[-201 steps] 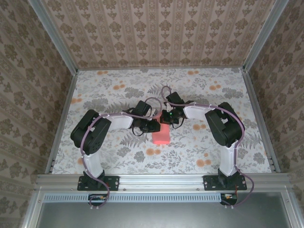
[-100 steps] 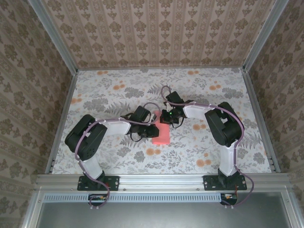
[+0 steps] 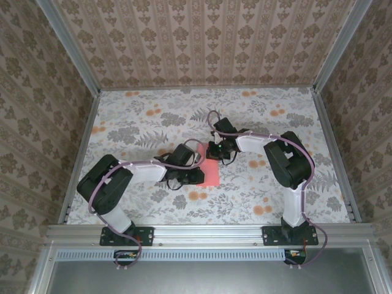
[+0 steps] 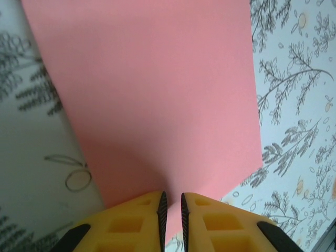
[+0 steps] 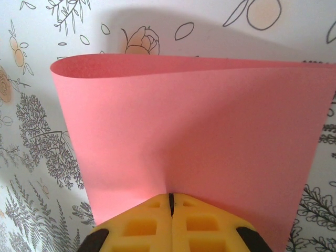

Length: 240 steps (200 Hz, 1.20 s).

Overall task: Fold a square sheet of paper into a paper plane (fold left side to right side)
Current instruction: First fold the square sheet of paper in half at the center of the table, then hold the square sheet of paper at the center of the table.

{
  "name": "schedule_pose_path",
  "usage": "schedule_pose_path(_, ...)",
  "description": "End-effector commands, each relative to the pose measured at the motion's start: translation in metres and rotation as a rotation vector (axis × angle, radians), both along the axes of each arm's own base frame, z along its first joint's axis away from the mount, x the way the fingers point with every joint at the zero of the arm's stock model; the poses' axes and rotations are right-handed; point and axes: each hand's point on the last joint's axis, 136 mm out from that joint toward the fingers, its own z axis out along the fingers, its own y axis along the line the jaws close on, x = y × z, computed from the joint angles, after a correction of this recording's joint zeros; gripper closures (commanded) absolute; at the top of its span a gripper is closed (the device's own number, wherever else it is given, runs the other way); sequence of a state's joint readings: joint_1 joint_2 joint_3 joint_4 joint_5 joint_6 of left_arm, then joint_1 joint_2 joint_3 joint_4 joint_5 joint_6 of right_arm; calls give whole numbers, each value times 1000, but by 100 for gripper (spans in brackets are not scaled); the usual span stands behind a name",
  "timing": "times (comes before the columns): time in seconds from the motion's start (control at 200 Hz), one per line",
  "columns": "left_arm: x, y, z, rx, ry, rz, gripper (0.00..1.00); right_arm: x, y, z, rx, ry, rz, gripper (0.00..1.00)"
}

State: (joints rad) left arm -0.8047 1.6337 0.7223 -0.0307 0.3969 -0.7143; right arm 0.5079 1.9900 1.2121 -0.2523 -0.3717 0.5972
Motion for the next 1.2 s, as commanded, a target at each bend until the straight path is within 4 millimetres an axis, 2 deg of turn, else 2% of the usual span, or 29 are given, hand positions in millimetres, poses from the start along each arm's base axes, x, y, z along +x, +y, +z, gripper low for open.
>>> schedule_pose_path(0.0, -34, 24, -18, 101, 118, 10, 81, -19, -26, -42, -135, 100, -12, 97)
schedule_pose_path(0.23, -40, 34, -17, 99, 121, 44, 81, -19, -24, -41, -128, 99, -8, 97)
schedule_pose_path(0.305, -36, 29, -4, 68, 94, 34, 81, -19, -23, -41, -125, 98, -4, 97)
schedule_pose_path(0.455, -18, 22, 40, 8, 3, 4, 76, -20, -23, -40, -122, 99, 0, 97)
schedule_pose_path(0.565, 0, 28, 54, -18, -23, 22, 73, -20, -22, -39, -117, 98, 1, 97)
schedule_pose_path(0.65, 14, 24, 59, -74, -25, 30, 73, -20, -21, -39, -116, 99, 4, 97)
schedule_pose_path(0.77, 30, 9, 59, -86, -39, -7, 73, -20, -20, -38, -113, 99, 7, 97)
schedule_pose_path(0.96, 47, -13, 49, -117, -36, -33, 74, -20, -18, -37, -110, 97, 13, 97)
schedule_pose_path(1.195, 50, -23, 25, -104, 7, -41, 74, -20, -15, -34, -107, 91, 21, 97)
